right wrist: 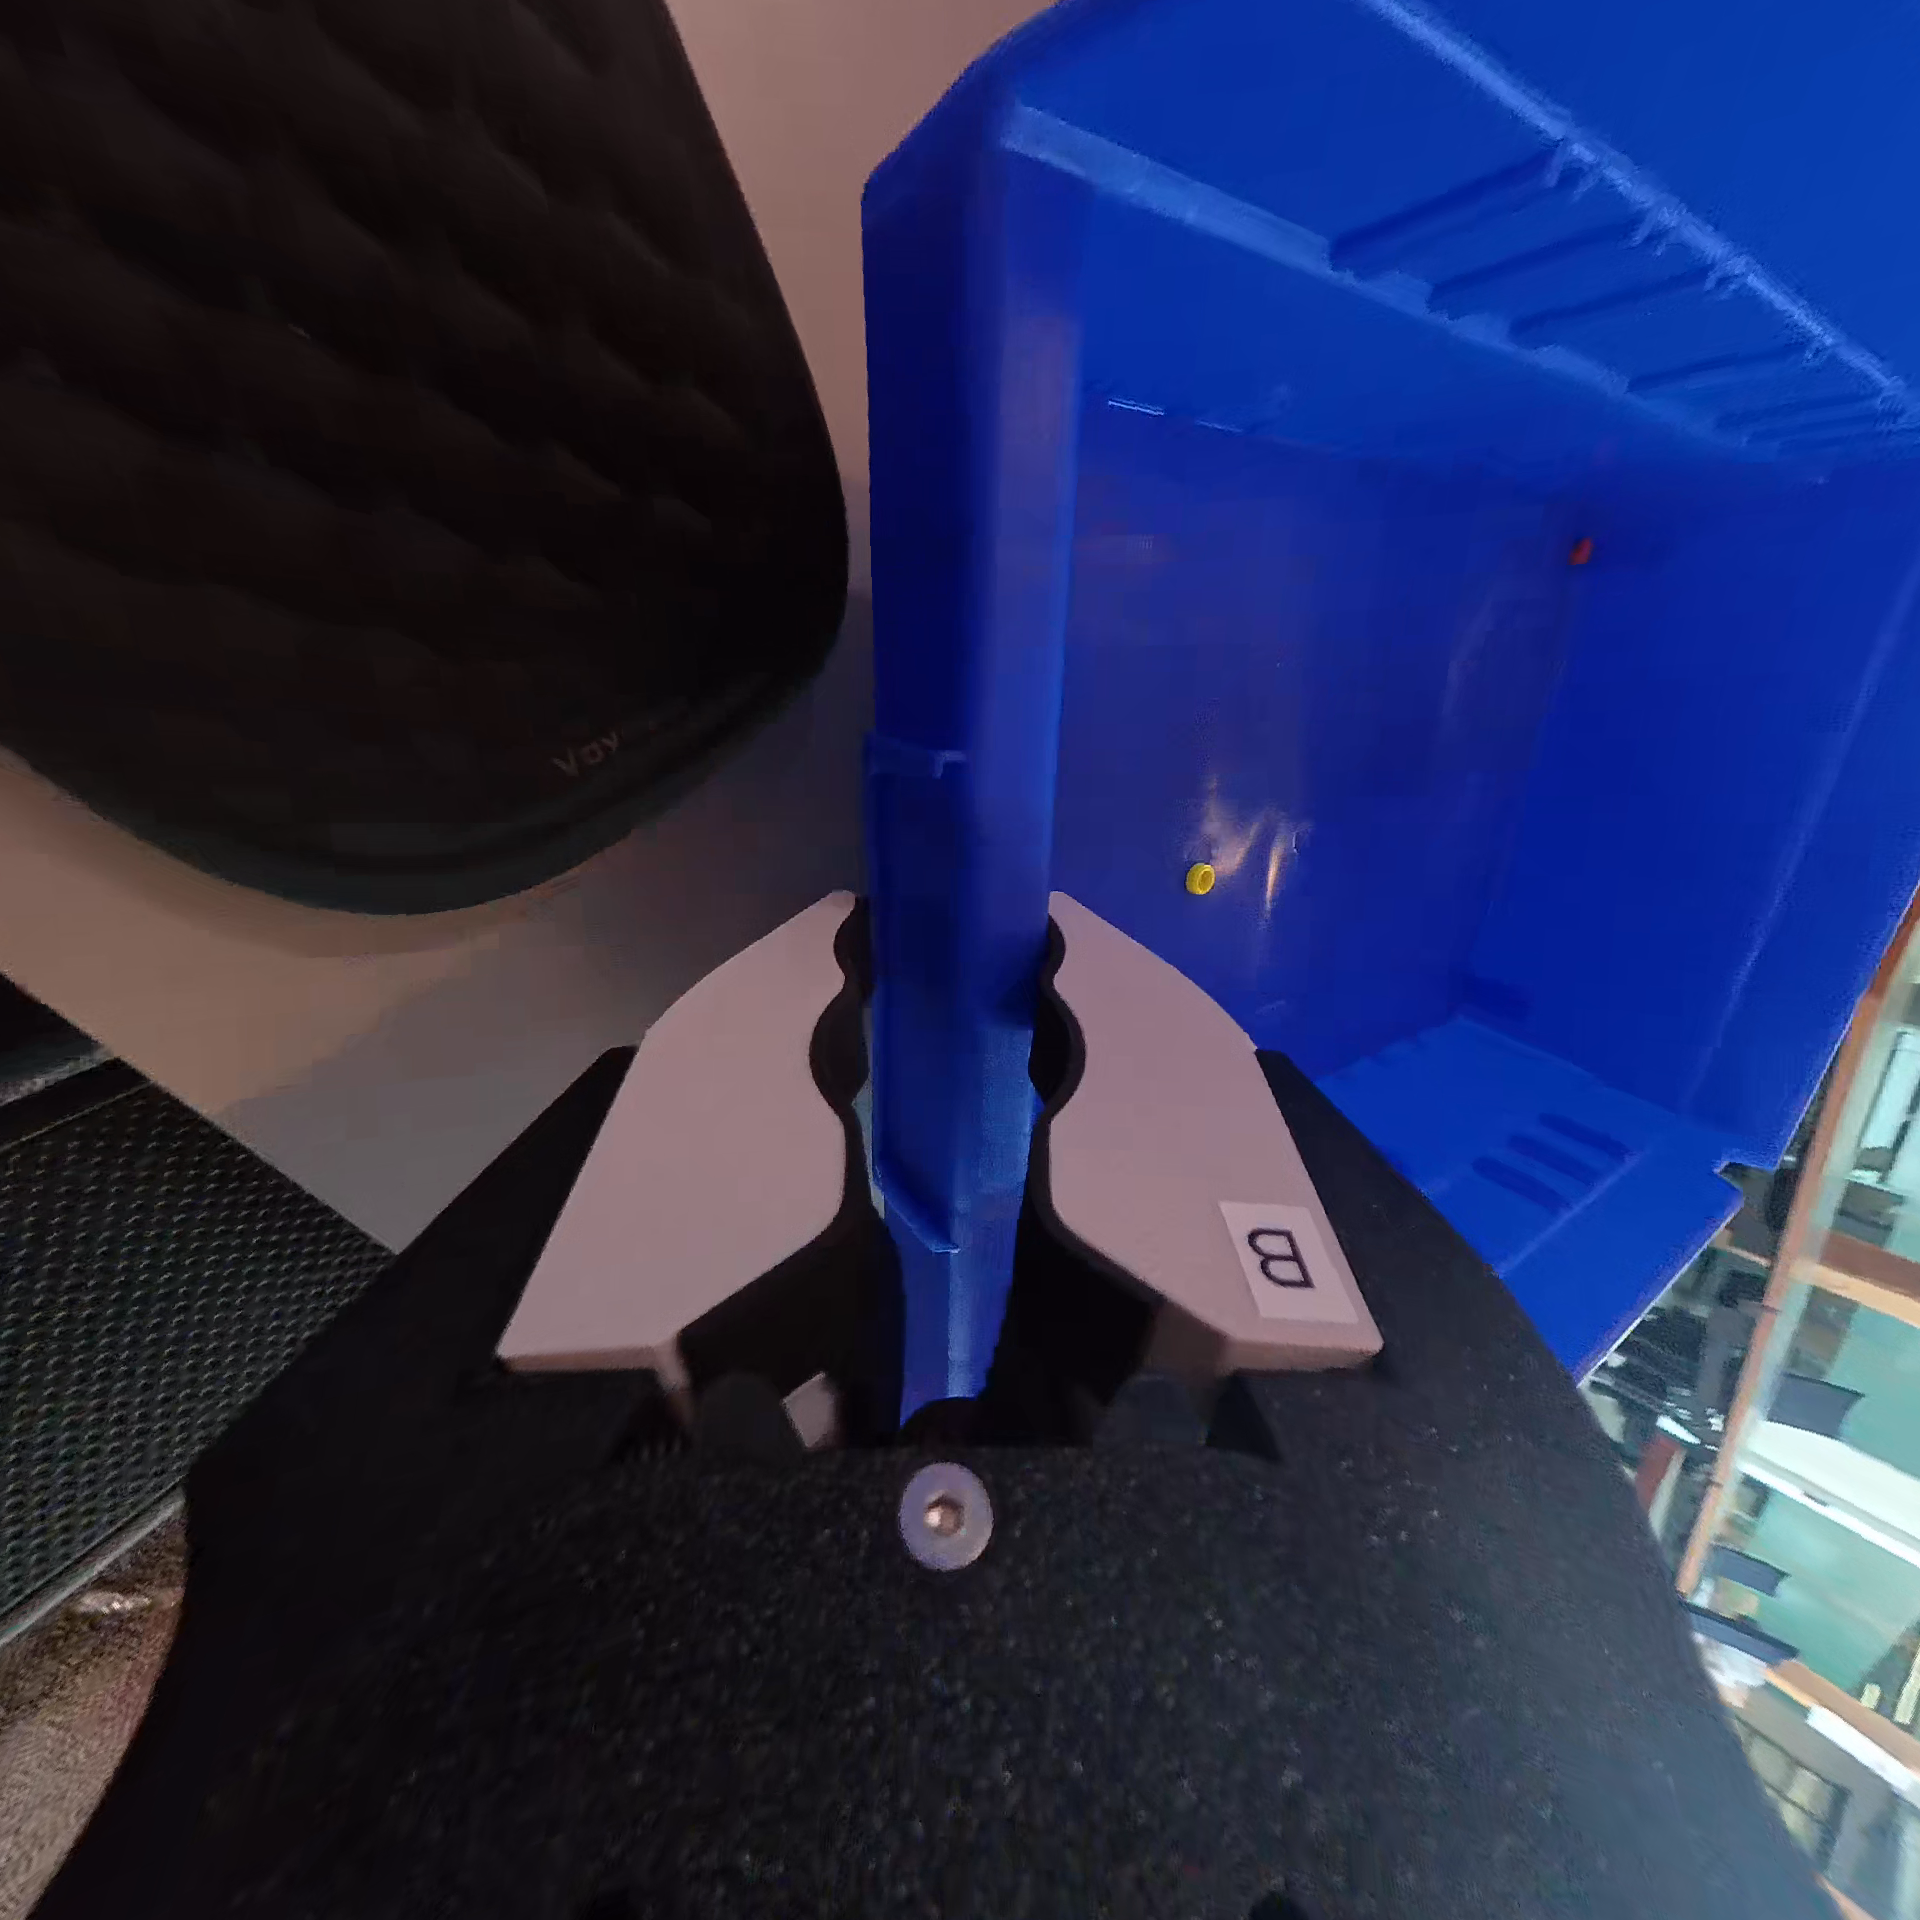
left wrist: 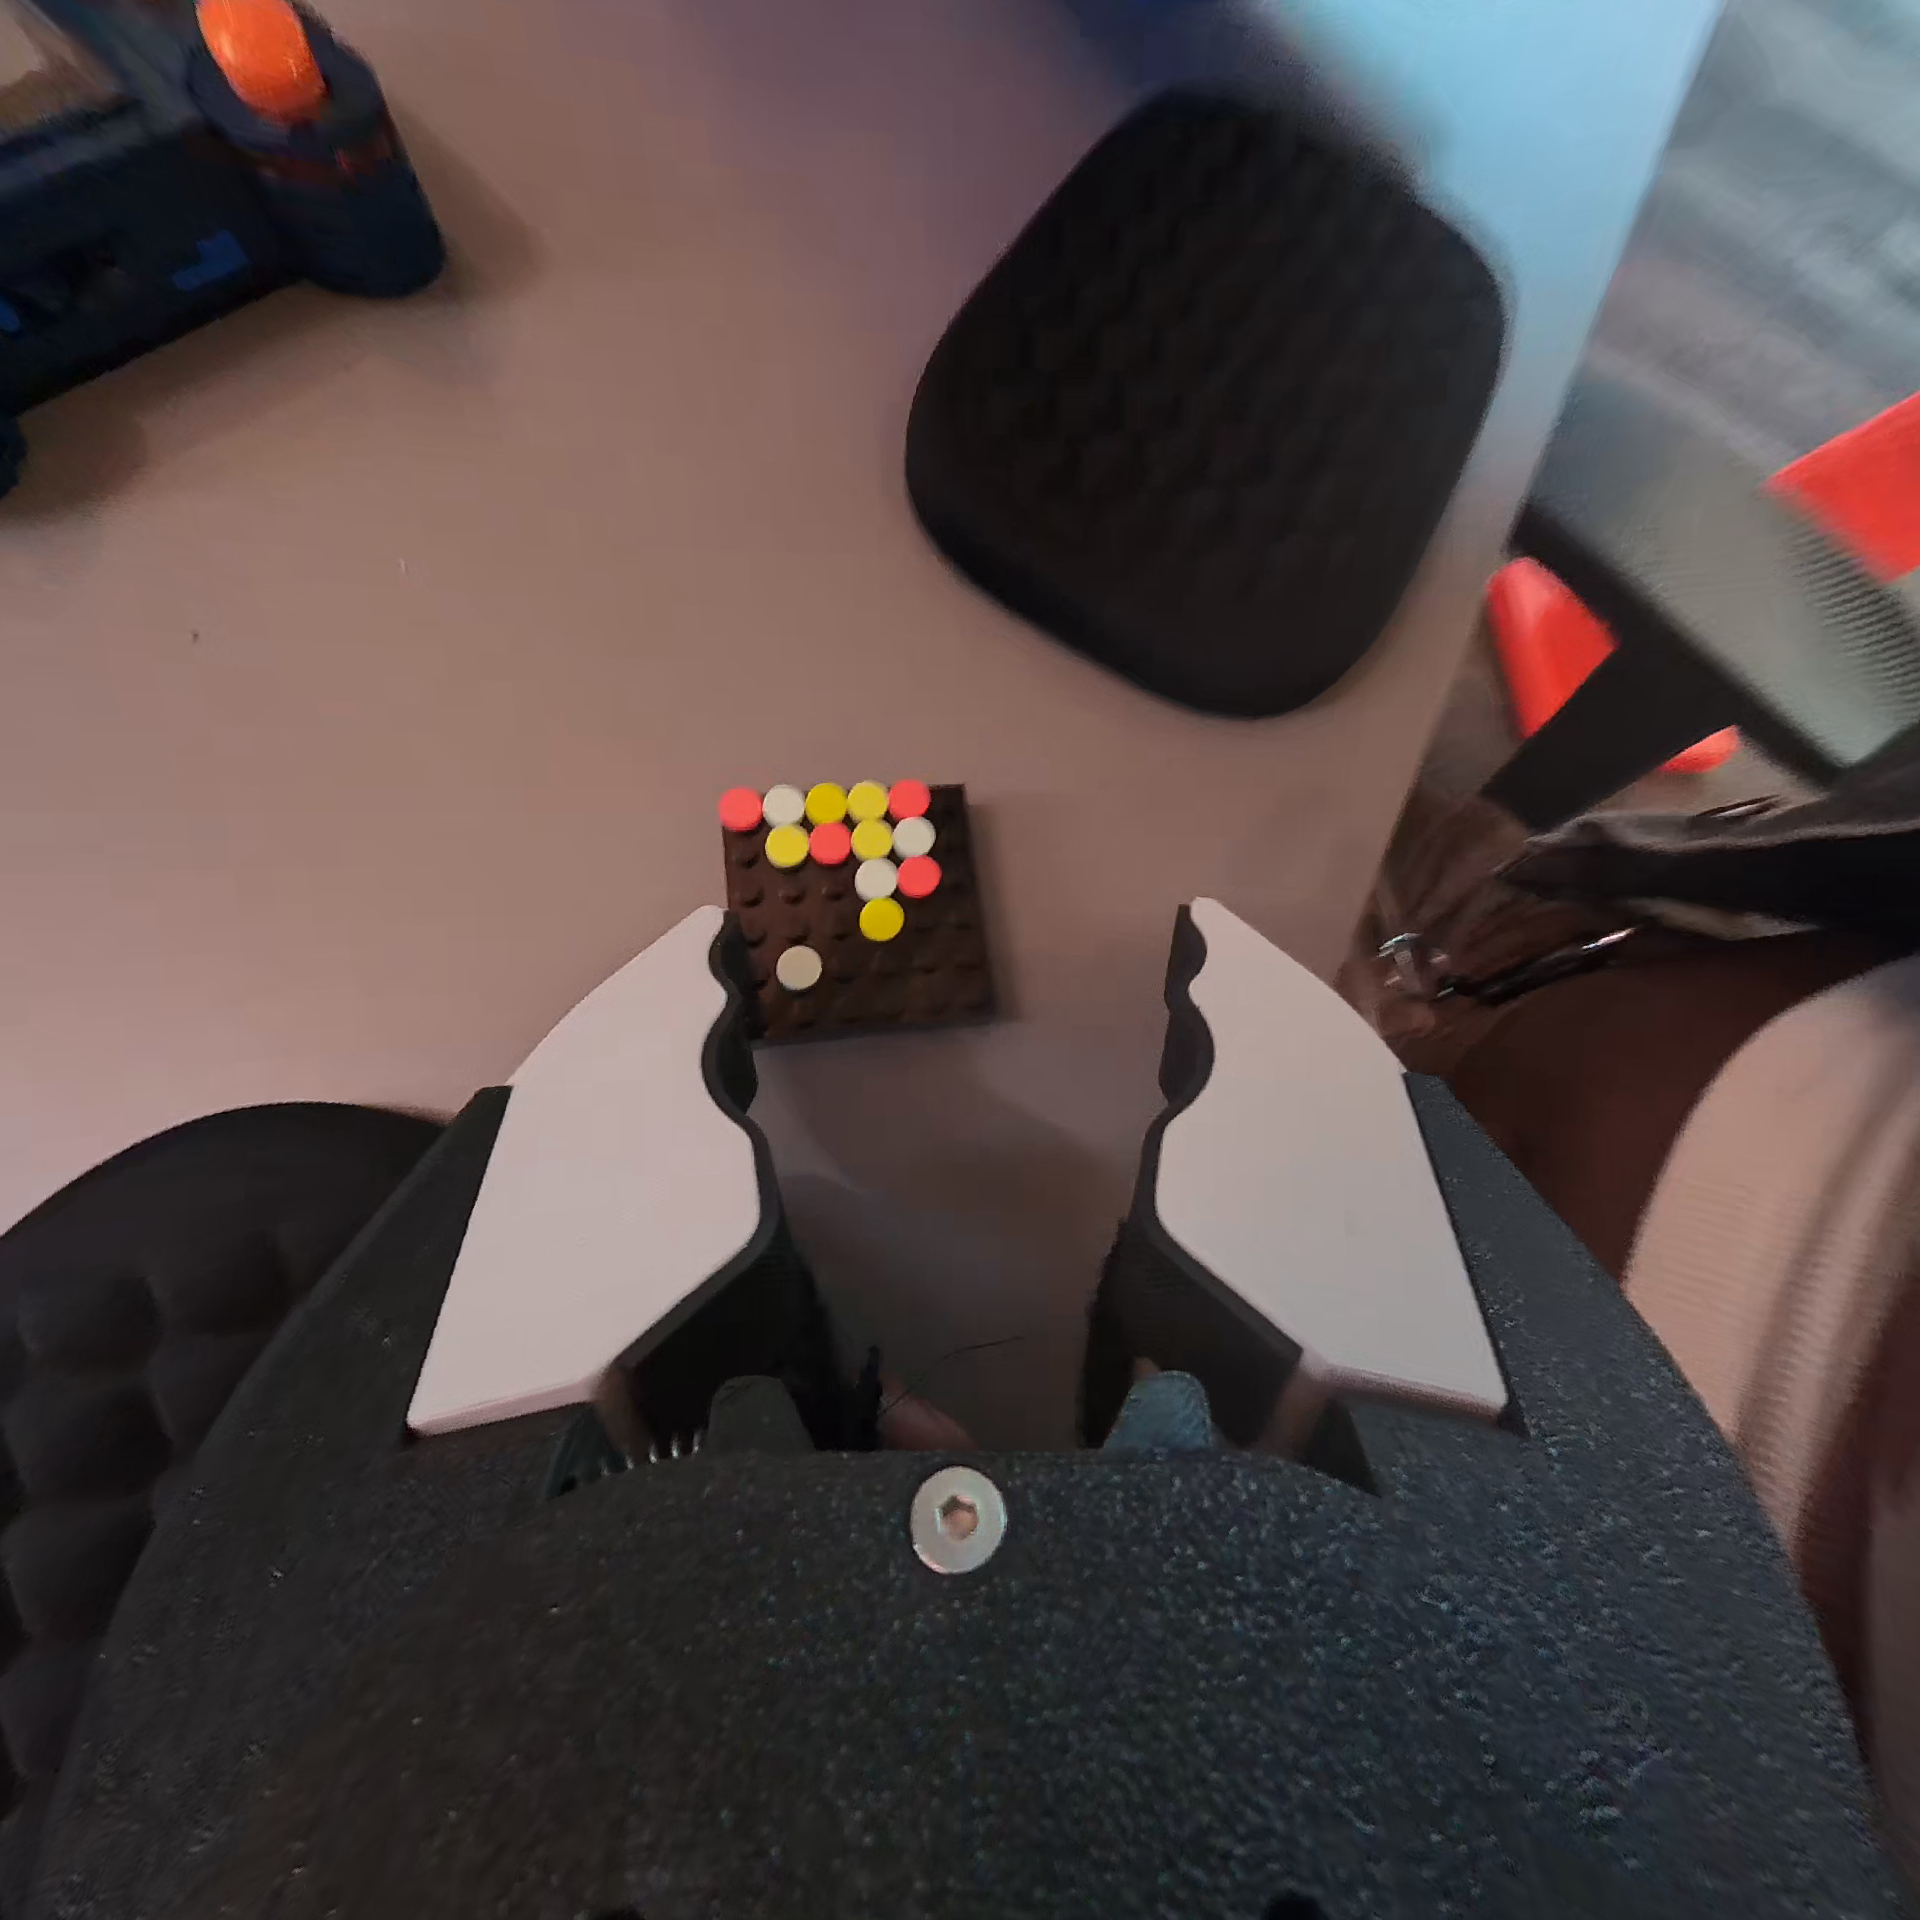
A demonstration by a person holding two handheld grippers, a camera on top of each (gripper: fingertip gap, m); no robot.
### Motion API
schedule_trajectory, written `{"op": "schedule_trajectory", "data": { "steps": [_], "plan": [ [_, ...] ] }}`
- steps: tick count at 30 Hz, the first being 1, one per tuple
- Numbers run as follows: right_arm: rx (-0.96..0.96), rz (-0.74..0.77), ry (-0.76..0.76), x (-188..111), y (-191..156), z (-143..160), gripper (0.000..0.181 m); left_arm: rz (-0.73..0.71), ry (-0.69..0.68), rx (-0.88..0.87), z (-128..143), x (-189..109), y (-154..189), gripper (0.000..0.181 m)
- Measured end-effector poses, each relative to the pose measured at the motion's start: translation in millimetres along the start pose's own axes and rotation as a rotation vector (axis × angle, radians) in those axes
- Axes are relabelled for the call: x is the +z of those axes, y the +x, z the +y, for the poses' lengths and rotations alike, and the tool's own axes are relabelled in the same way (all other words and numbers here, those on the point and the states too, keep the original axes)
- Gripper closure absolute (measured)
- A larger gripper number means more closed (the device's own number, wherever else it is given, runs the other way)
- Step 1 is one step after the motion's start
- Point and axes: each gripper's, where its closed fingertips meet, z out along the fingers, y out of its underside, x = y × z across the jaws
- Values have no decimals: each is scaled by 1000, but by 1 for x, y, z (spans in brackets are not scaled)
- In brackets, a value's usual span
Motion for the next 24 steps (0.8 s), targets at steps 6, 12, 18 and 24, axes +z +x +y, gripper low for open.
{"op": "schedule_trajectory", "data": {
  "steps": [6,12,18,24],
  "plan": [
    [-66,15,50,-27,-4,-27,152,71,45,38,-9,-16,-1,105],
    [-148,20,123,-45,-13,-59,152,-28,119,253,-55,-36,-67,106],
    [-181,-5,176,-45,-20,-82,151,-171,-8,652,-110,0,-145,97],
    [-196,-32,180,-34,-19,-92,151,-15,-332,714,-116,66,-177,101]
  ]
}}
